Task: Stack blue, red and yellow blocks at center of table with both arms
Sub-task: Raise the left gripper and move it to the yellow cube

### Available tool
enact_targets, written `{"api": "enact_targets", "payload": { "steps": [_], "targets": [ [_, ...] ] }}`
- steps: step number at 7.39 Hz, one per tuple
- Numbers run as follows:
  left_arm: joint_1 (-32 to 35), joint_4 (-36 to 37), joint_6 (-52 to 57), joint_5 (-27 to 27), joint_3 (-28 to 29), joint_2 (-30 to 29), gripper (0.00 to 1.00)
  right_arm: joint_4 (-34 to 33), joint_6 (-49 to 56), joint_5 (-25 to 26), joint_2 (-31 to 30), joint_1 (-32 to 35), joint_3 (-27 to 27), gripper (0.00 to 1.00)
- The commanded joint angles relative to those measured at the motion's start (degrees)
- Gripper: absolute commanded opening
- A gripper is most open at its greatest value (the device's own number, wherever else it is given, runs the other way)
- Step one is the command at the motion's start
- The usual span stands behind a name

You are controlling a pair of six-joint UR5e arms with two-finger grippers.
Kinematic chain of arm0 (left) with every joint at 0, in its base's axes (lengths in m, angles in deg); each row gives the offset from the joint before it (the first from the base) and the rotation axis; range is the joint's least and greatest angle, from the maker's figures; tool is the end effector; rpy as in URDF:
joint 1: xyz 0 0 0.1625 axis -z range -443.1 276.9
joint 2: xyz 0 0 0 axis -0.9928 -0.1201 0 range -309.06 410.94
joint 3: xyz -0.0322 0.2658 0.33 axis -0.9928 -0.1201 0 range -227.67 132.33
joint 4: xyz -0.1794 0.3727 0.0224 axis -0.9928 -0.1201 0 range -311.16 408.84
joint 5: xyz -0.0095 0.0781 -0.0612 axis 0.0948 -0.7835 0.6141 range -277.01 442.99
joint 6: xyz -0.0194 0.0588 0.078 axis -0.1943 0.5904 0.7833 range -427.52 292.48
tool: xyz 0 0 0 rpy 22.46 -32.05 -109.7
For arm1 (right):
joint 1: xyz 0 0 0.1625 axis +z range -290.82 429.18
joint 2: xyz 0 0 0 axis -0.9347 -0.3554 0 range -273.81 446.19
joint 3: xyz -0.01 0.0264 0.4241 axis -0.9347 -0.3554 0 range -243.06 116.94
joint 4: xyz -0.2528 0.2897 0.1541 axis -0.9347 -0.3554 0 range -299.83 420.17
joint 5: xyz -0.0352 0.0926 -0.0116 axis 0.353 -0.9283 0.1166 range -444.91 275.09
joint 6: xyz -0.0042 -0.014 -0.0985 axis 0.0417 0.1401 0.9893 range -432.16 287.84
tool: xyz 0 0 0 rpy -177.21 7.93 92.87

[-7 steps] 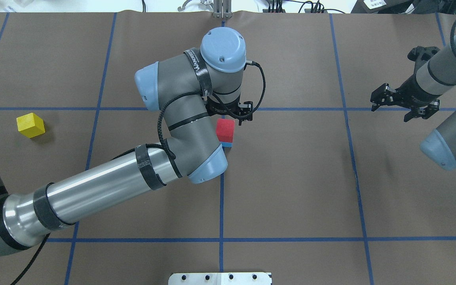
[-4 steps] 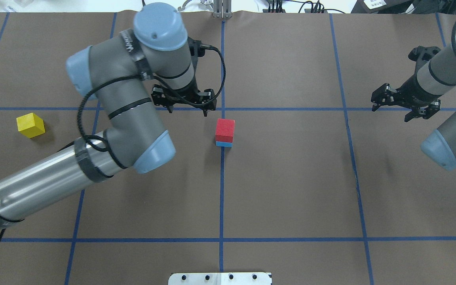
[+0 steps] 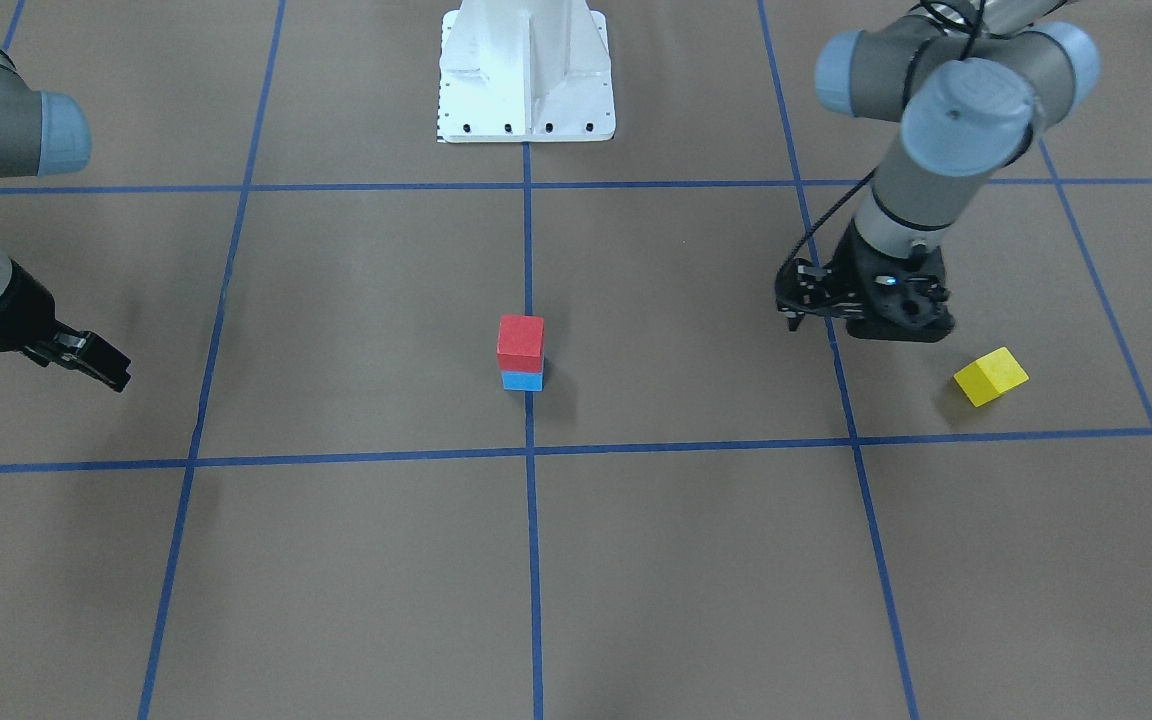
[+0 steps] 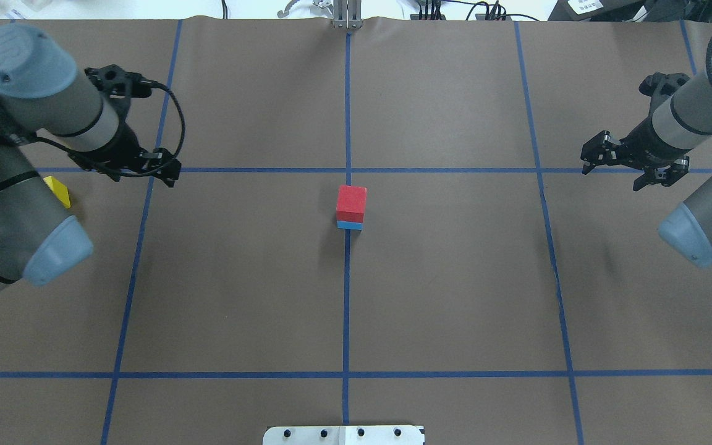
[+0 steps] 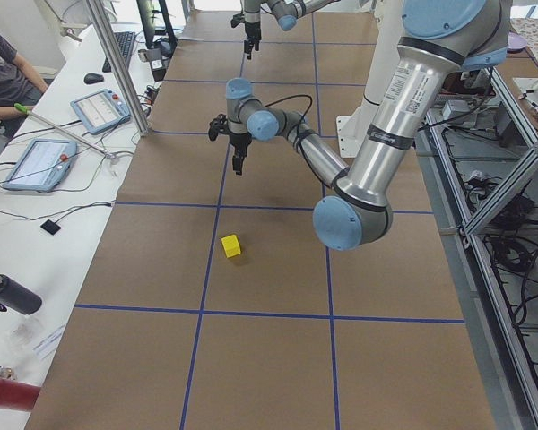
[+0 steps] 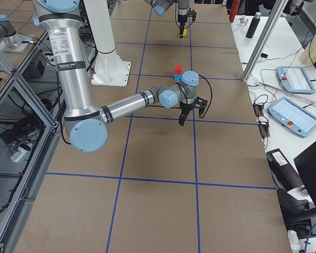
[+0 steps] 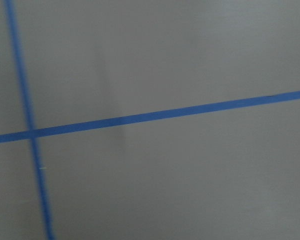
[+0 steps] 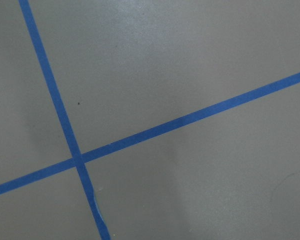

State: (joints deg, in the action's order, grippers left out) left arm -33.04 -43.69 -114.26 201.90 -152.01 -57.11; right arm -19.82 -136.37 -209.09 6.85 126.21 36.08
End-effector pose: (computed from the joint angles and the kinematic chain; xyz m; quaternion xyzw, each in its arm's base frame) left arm 0.3163 -0.5106 0.3708 0.0480 0.3726 0.0199 0.9266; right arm -0.2481 -0.5245 0.4693 -0.0504 -0.3722 0.1760 0.9099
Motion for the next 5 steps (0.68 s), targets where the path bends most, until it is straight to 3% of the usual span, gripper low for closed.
{"api": "enact_targets", "payload": {
  "steps": [1, 2, 4, 5],
  "targets": [
    [6.07, -7.12, -0.02, 3.16, -0.25, 13.17, 0.99, 0.1, -0.03, -0.01, -0.11, -0.07, 0.0, 1.0],
    [6.71, -12.36, -0.97, 3.43, 0.53, 17.74, 0.99, 0.19, -0.03, -0.1, -0.11, -0.07, 0.0, 1.0],
    [6.2, -18.62, -14.63, 3.44, 4.29, 17.18, 0.99, 0.28, -0.12, -0.01, -0.11, -0.07, 0.0, 1.0],
    [6.19, -21.78, -15.39, 3.44, 7.62, 16.91, 0.99, 0.28, -0.12, -0.01, -0.11, -0.07, -0.09, 1.0]
  ]
}}
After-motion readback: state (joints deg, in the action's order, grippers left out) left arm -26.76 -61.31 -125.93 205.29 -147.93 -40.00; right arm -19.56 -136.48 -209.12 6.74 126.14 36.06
